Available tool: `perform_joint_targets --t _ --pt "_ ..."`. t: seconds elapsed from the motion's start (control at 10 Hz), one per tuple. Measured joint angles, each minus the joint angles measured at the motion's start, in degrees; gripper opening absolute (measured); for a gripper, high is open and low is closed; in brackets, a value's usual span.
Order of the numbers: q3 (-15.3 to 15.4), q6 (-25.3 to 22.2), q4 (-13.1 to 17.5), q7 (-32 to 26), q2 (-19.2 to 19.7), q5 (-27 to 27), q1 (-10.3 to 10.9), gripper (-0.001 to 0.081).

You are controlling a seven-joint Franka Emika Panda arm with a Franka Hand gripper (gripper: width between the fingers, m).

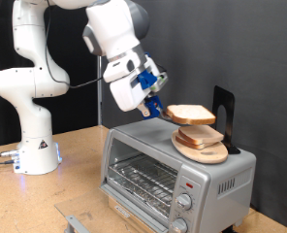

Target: Make a piece of toast with the oven

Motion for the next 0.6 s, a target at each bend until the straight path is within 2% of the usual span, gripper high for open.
perform_joint_targets --t 0.3,0.6 --pt "-4.70 -5.39 -4.39 -7.37 -4.80 0.94 -0.51 0.0385" --pt "-9.20 -6.29 -8.56 -10.48 -9.26 1.32 -1.34 0.0385"
